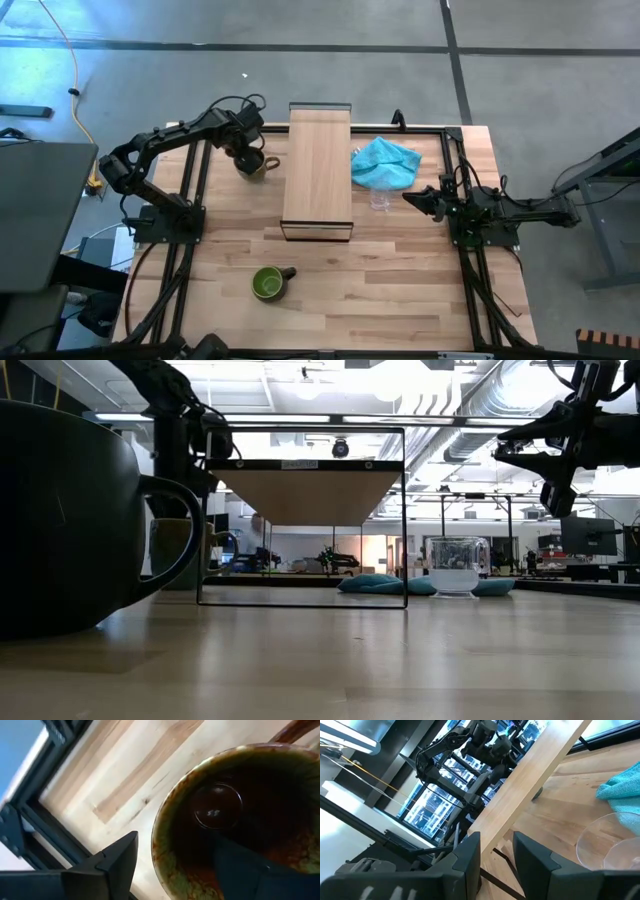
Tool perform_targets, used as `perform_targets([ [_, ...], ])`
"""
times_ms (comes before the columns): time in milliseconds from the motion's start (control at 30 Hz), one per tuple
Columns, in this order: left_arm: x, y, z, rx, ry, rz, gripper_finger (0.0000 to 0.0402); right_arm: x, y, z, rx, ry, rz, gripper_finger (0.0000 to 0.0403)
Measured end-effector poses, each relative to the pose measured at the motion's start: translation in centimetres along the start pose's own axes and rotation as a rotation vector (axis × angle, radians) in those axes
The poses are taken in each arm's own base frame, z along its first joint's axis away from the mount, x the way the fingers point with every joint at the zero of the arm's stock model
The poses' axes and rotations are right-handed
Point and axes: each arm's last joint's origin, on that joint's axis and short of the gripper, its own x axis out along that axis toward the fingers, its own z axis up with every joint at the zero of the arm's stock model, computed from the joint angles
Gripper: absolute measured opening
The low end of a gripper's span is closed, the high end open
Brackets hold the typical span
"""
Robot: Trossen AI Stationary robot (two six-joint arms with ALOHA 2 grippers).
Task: Stack small to large cups/mugs on shelf
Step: Put the brown and green mug on the shelf
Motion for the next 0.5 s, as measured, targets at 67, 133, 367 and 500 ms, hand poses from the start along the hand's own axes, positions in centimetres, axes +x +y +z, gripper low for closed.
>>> perform_targets([
  [67, 0.00, 0.00, -0.12, -0.048, 0.012, 0.000, 0.0225, 0.00, 0.00, 0.00, -0.005, 0.000, 0.000, 0.0106],
  [133, 0.00, 0.00, -0.27, -0.095, 0.028, 0.002, 0.0220, 0.00, 0.00, 0.00, -0.010, 0.000, 0.000, 0.0106],
  [367, -0.04, 0.00, -0.81, -0.230, 0.082, 0.009, 0.0194, 0.00, 0.00, 0.00, -0.020, 0.000, 0.000, 0.0106],
  [500, -0.04, -0.13, -0.82, -0.246, 0.090, -0.035, 0.0180, 0.00, 0.00, 0.00, -0.029, 0.000, 0.000, 0.0106],
])
